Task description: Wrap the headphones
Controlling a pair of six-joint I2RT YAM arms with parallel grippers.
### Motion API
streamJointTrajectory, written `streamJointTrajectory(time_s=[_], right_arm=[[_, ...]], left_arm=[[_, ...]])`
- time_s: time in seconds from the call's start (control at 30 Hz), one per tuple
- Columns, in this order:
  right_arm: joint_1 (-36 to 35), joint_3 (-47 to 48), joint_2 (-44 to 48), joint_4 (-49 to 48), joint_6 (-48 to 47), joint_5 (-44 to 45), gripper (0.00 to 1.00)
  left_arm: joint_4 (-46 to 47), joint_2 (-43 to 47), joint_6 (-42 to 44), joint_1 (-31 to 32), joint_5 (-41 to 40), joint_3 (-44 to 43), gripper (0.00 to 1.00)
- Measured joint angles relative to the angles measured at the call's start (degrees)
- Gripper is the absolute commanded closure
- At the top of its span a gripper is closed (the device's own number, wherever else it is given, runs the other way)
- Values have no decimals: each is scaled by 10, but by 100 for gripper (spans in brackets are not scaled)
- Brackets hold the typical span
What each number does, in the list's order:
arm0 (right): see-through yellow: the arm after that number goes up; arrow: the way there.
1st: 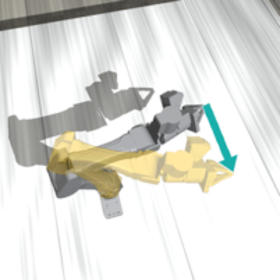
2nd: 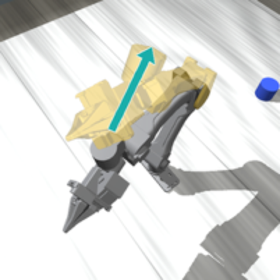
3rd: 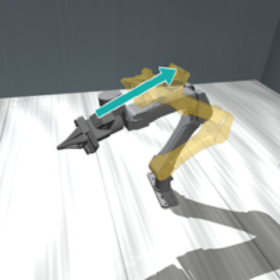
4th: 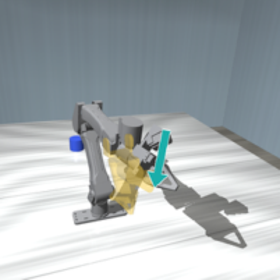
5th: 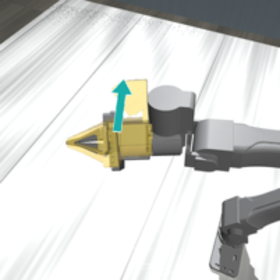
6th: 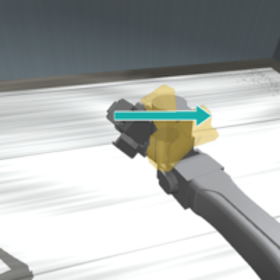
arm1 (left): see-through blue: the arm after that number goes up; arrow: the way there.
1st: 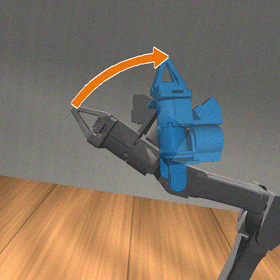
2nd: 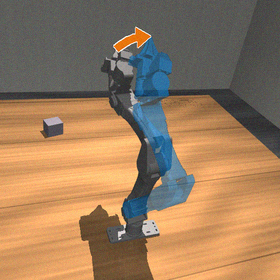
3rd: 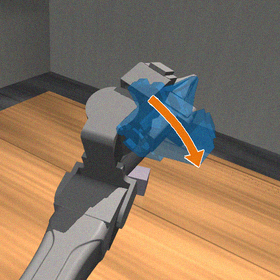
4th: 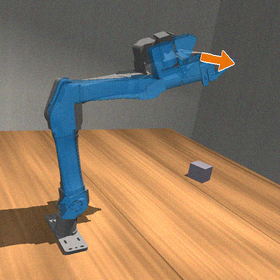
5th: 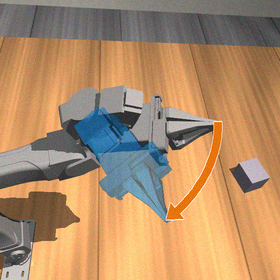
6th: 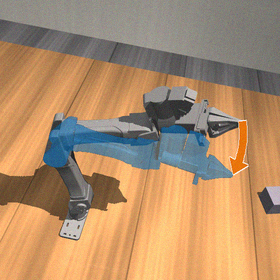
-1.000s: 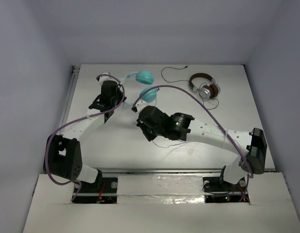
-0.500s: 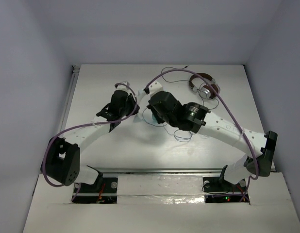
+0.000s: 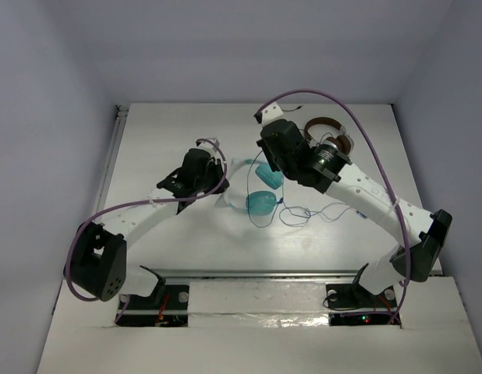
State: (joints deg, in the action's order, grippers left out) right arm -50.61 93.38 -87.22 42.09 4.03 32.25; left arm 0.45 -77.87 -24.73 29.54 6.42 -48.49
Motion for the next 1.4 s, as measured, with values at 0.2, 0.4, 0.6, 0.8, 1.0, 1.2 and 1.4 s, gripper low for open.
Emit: streamJointTrajectory(time_s=[0.2,0.4,0.6,0.8,1.0,1.2,1.4], right_arm=[[7,-1,0,9,-10,3,100],[11,-30,8,11,-8,-1,100],[26,-57,12,3,-7,1,100],[40,-61,14,-33,-3,2,100],[84,-114,53,-88,14,-9,100],[96,-194,99,-153,53,-50,100],[97,-285,150,-232,106,-117,100]], left_arm=[[-73,2,27,7,-28,-23,100],[-124,30,68,6,-40,-68,100],[-166,29,148,6,47,-124,100],[-190,26,184,7,93,-132,100],[-190,26,190,2,141,-131,100],[-172,35,181,-18,201,-130,100],[-150,54,160,-39,226,-131,100]])
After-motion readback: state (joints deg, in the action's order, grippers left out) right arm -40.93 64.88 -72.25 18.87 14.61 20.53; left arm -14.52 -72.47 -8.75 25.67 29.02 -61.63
